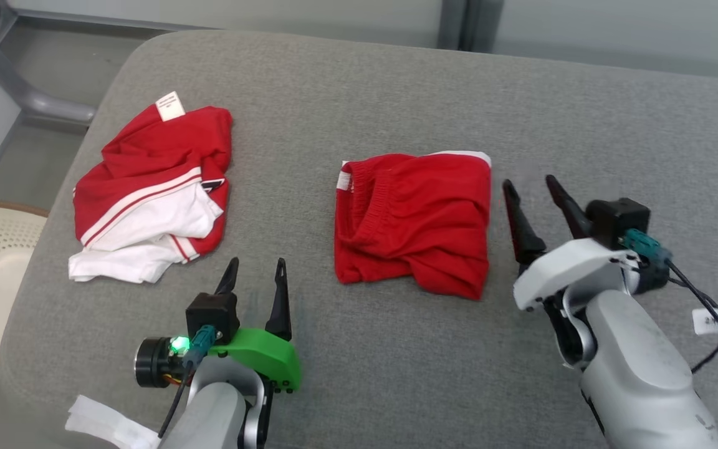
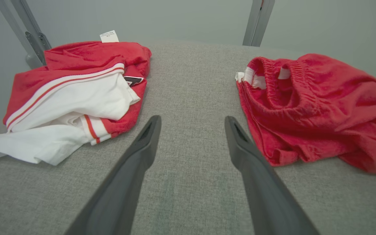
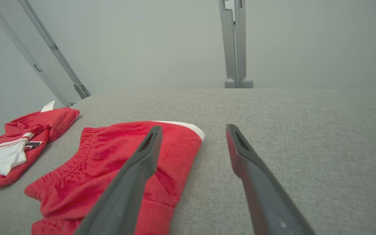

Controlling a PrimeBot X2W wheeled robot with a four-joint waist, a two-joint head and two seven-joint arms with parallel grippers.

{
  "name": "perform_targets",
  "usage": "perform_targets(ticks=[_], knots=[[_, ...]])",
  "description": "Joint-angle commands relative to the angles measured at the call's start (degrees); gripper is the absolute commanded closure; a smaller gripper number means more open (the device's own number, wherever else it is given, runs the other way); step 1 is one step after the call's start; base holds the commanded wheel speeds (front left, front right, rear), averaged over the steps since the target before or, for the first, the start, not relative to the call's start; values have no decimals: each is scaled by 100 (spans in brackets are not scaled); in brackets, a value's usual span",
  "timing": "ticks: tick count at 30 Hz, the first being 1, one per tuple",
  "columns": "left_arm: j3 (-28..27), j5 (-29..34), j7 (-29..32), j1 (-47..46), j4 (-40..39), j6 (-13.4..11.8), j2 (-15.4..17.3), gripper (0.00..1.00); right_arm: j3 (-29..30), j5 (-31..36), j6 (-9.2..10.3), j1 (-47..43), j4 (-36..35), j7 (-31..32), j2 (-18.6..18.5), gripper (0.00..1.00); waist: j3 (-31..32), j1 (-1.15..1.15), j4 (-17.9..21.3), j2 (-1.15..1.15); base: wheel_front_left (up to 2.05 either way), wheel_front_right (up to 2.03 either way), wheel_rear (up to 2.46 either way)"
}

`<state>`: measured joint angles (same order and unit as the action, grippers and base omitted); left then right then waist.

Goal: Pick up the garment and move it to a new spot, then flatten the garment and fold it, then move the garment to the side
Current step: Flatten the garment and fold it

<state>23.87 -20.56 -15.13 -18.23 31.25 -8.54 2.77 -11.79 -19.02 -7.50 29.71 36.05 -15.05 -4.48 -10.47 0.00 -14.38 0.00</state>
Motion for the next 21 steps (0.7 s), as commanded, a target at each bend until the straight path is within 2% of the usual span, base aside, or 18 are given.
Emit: perform_targets(ticks=[1, 5, 11, 21], knots=[[-104, 124, -1, 89, -47, 17, 23, 0, 300, 218, 1, -225, -141, -15, 16, 0, 92, 0, 338, 0, 0, 0, 0], [-361, 342, 0, 219, -116, 47, 24, 0, 999, 651, 1, -682, -461, -17, 80, 0, 162, 0, 592, 0, 0, 0, 0], [-715, 659, 0, 447, -140, 145, 23, 0, 1567, 1085, 1, -1236, -767, -17, 146, 0, 324, 0, 911, 0, 0, 0, 0], [-1137, 1016, 0, 854, -187, 345, 23, 0, 1463, 1038, 1, -1987, -1220, -17, 151, 0, 718, 0, 1175, 0, 0, 0, 0]])
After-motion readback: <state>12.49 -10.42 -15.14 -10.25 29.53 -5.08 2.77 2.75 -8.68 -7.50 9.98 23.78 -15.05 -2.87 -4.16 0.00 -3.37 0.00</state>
